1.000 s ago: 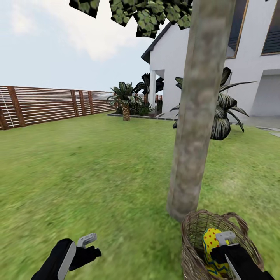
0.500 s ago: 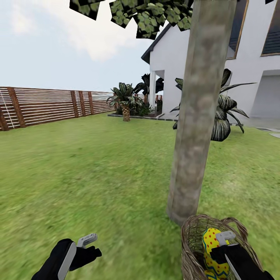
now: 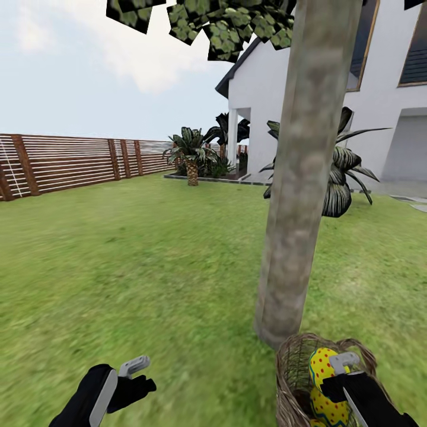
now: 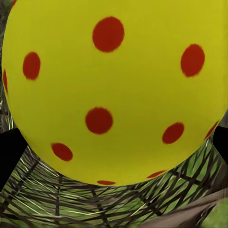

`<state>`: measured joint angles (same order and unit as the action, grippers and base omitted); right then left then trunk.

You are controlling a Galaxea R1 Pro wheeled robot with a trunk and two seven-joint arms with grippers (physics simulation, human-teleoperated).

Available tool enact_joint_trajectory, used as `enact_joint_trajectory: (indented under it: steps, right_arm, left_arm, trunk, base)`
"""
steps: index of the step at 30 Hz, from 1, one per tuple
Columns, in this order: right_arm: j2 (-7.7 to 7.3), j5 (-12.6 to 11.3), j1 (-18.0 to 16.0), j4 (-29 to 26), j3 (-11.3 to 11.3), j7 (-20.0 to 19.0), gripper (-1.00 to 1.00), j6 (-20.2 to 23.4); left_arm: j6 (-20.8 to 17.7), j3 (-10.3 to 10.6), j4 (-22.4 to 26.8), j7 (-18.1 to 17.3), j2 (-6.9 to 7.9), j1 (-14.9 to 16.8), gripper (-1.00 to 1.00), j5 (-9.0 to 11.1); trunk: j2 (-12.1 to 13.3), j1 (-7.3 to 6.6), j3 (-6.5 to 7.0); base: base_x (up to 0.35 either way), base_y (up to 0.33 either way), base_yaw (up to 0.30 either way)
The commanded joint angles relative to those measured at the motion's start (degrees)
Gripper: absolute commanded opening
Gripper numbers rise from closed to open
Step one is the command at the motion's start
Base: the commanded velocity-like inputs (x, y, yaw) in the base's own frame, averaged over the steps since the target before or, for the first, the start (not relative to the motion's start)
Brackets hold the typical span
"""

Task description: Take the three Easter eggs out of the wicker basket on the lawn in the garden, then place them on the lawn next to a single tree (choose any tree) so that all three eggs are next to the same tree and none are left in the basket.

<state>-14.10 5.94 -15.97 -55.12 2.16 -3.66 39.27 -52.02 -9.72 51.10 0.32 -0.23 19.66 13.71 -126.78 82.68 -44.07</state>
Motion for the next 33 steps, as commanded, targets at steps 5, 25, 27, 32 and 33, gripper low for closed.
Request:
enact_joint_trajectory:
  steps: [5, 25, 27, 32, 33]
  right_arm:
    - [-0.01, 0.7, 0.0, 0.1, 0.1, -0.4, -1.0, 0.4]
    - [0.04, 0.4, 0.0, 3.4, 0.0, -0.4, -1.0, 0.1]
    - [0.04, 0.4, 0.0, 3.4, 0.0, -0.4, -1.0, 0.1]
    - [0.04, 0.5, 0.0, 3.4, 0.0, -0.4, -1.0, 0.1]
    - [0.04, 0.5, 0.0, 3.4, 0.0, -0.4, -1.0, 0.1]
  left_arm:
    - [-0.3, -0.1, 0.1, 0.0, -0.03, 0.0, 1.0, 0.2]
    - [-0.3, -0.1, 0.1, -0.1, 0.05, 0.0, 1.0, 0.1]
    - [-0.3, -0.2, 0.1, -0.1, 0.05, 0.0, 1.0, 0.2]
    - [-0.3, -0.1, 0.1, -0.1, -0.03, 0.0, 1.0, 0.1]
    - [-0.4, -0.1, 0.1, -0.1, -0.01, 0.0, 1.0, 0.1]
  trunk:
    - [2.0, -1.11, 0.84]
    - [10.0, -5.51, 4.43]
    - [10.4, -5.73, 4.61]
    - [10.8, -5.95, 4.79]
    - [11.2, -6.17, 4.97]
  base:
    - [0.0, 0.0, 0.0]
    - [-0.04, 0.0, 0.0]
    - [-0.235, 0.0, 0.0]
    - [-0.03, 0.0, 0.0]
    - [-0.002, 0.0, 0.0]
